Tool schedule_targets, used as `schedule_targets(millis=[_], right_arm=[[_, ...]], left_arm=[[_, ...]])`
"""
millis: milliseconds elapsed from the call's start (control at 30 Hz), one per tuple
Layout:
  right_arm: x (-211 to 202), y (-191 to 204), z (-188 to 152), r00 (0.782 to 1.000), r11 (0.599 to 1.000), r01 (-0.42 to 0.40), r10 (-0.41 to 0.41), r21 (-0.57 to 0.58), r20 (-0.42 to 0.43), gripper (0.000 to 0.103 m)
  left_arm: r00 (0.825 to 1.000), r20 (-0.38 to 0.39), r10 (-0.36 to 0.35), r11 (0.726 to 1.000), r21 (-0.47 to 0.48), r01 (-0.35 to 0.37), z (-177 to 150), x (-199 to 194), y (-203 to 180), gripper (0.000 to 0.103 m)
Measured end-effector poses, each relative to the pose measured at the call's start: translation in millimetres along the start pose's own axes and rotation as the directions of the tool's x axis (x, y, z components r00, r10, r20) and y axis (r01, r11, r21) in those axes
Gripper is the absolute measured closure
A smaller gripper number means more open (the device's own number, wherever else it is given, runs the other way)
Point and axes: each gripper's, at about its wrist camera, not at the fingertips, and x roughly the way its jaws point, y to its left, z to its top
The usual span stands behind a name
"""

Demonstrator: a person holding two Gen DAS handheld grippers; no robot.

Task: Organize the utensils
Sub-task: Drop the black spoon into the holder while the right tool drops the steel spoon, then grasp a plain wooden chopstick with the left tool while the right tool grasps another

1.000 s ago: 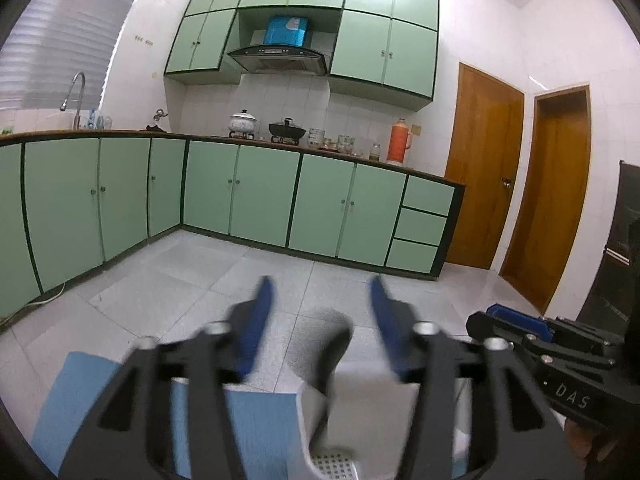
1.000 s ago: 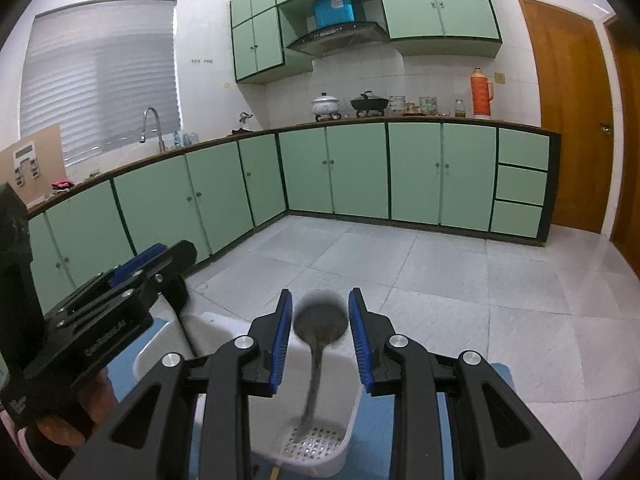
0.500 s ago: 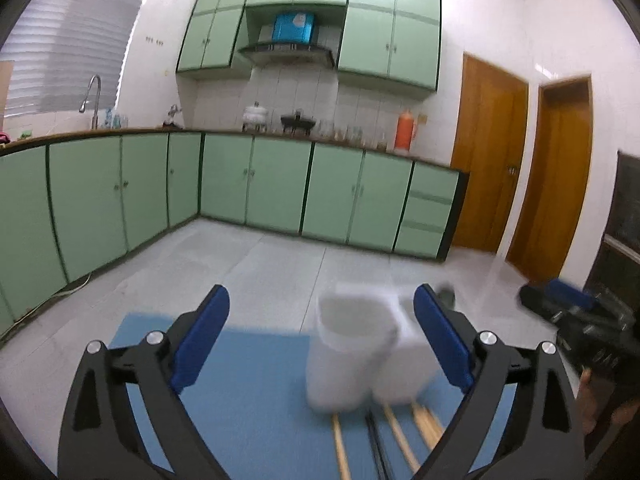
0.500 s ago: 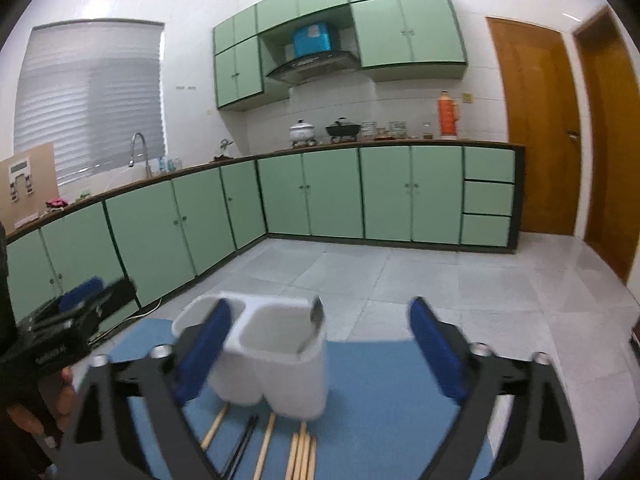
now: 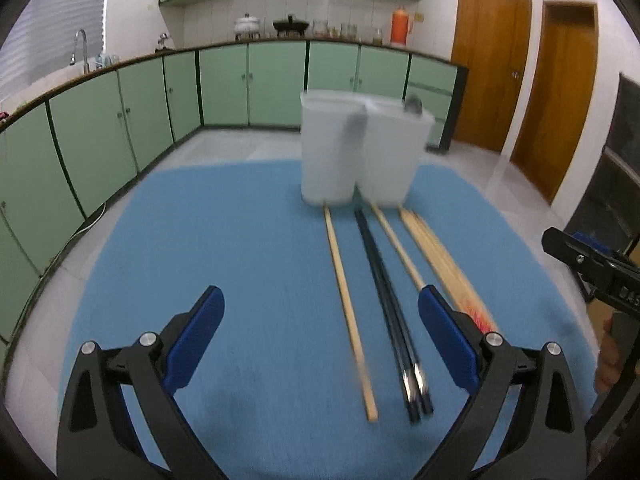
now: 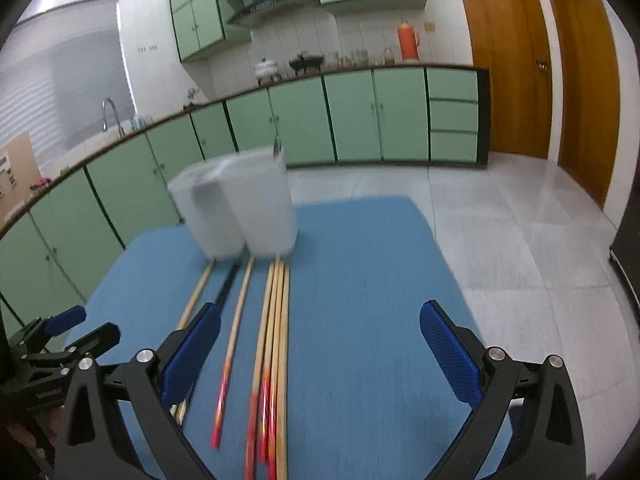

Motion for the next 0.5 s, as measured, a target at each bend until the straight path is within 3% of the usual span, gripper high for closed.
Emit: schedule_targets(millis=[133, 167, 267, 400, 500], right_arm=[[-11, 0, -24, 0.999, 1.000, -0.007, 0.007, -0.004, -0.047, 0.015], [-14, 0, -30, 0.998, 1.000, -0.011, 0.011, -0.002, -0.063, 0.019], [-18, 0, -37, 0.996, 1.000, -0.022, 0.022, 0.003, -0.089, 0.031], [-19, 3, -46, 0.990, 0.999, -0.039, 0.040, 0.009, -0.135, 0.046], [-18, 6, -54, 0.986, 0.999, -0.047, 0.048, 0.005, -0.160, 0.053]], left_arm=[[0.998, -0.063, 0.006, 1.000, 0.024, -0.005, -23, 0, -4, 0.017], [0.997, -0.082, 0.009, 1.000, 0.031, -0.007, -28, 1, -7, 0.024], [0.989, -0.144, 0.021, 0.999, 0.037, -0.016, -43, 7, -6, 0.028], [0.983, -0.183, 0.029, 0.999, 0.028, -0.024, -57, 14, -5, 0.041], [0.981, -0.193, 0.025, 1.000, 0.017, -0.022, -60, 15, -5, 0.044]])
